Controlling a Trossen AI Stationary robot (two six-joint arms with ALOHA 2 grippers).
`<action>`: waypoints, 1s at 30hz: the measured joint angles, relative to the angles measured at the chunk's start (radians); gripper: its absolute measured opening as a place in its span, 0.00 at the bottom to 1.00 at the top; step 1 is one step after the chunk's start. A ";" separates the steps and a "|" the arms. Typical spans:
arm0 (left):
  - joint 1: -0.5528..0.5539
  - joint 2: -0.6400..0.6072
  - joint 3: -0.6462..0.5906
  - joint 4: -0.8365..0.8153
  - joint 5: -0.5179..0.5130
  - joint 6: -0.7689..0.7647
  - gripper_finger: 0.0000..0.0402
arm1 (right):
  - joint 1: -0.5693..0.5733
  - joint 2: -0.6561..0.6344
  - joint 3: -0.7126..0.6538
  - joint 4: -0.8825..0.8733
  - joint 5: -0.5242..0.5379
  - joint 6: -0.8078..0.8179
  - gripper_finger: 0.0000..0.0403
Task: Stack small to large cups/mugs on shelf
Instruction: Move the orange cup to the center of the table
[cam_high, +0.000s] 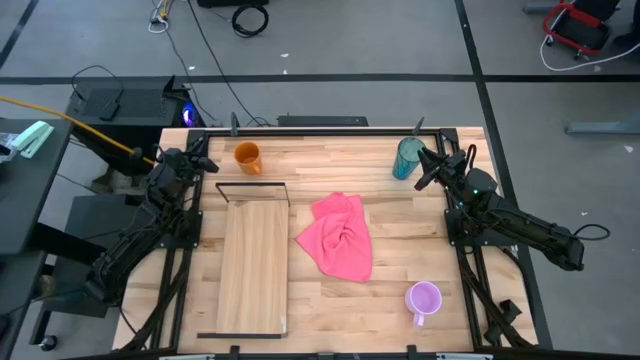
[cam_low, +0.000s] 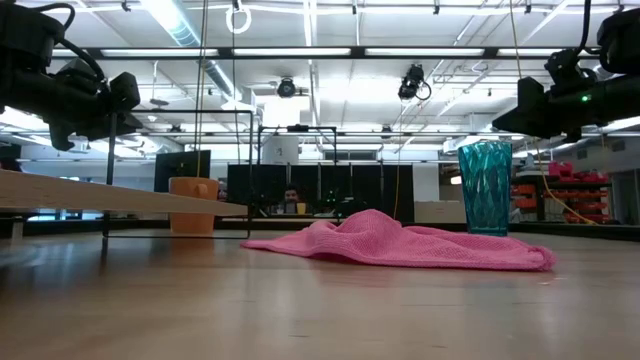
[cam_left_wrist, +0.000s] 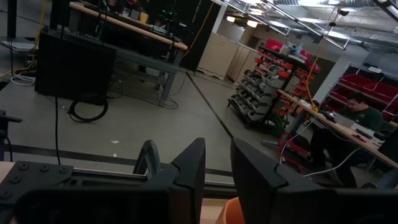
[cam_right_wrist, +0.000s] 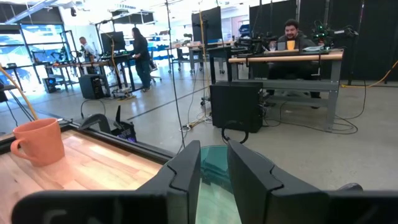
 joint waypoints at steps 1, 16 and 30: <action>0.000 0.000 0.000 0.000 0.000 0.000 0.21 | 0.000 0.000 0.000 0.000 0.000 0.000 0.22; 0.052 0.088 0.001 0.004 0.000 0.000 0.21 | 0.000 0.002 0.000 0.000 0.000 0.000 0.22; 0.052 0.088 0.001 0.003 0.000 0.000 0.21 | 0.000 0.002 0.000 0.000 0.000 0.000 0.22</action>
